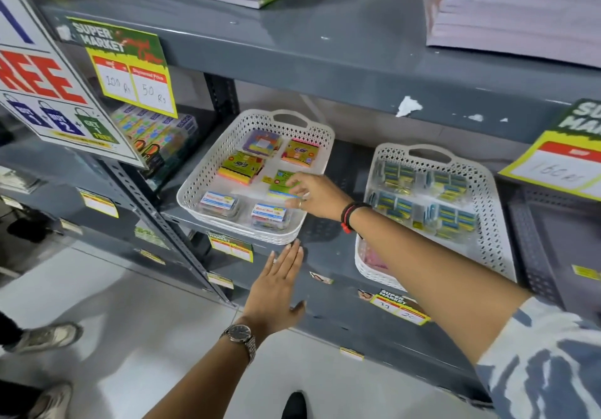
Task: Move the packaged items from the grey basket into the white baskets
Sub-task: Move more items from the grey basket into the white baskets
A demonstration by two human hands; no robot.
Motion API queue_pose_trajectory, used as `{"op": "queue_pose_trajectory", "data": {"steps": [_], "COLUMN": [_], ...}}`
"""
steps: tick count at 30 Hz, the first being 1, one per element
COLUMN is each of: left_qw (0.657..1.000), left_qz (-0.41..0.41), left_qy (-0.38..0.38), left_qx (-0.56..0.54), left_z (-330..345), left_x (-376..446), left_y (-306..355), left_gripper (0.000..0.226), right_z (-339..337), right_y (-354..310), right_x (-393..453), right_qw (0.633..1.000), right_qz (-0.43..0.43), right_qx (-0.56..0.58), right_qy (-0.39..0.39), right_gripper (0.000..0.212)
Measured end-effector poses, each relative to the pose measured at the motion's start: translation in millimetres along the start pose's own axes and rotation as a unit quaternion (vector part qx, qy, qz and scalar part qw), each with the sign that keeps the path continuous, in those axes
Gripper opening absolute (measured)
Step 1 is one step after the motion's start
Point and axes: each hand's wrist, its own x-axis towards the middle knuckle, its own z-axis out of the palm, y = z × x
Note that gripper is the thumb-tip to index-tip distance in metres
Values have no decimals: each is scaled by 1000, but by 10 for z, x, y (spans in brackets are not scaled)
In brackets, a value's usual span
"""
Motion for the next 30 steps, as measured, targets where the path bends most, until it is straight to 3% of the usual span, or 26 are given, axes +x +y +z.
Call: {"op": "queue_pose_trajectory", "data": {"steps": [8, 13, 16, 20, 23, 26, 30], "left_qw": [1000, 1000, 998, 999, 999, 1000, 999], "left_qz": [-7, 10, 56, 17, 24, 15, 18], "left_qy": [-14, -5, -2, 6, 8, -11, -30], "left_qx": [10, 2, 8, 27, 21, 17, 31], "left_z": [53, 129, 193, 165, 193, 191, 159], "left_x": [41, 177, 403, 331, 385, 418, 411], "left_y": [149, 280, 599, 339, 419, 462, 484], "left_gripper": [95, 99, 94, 92, 96, 100, 102], "right_z": [-815, -1387, -1759, -1856, -1987, -2058, -2039], "right_y": [730, 1490, 2050, 2204, 2507, 2743, 2853], "right_x": [-635, -1466, -2339, -2769, -3352, -3705, -3859], "right_qw": [970, 941, 893, 867, 822, 801, 785], "right_qz": [42, 138, 236, 343, 449, 500, 536], "right_qx": [75, 45, 5, -61, -73, -97, -78], "right_qy": [228, 305, 384, 355, 343, 314, 299], "right_gripper": [17, 13, 19, 31, 41, 30, 36]}}
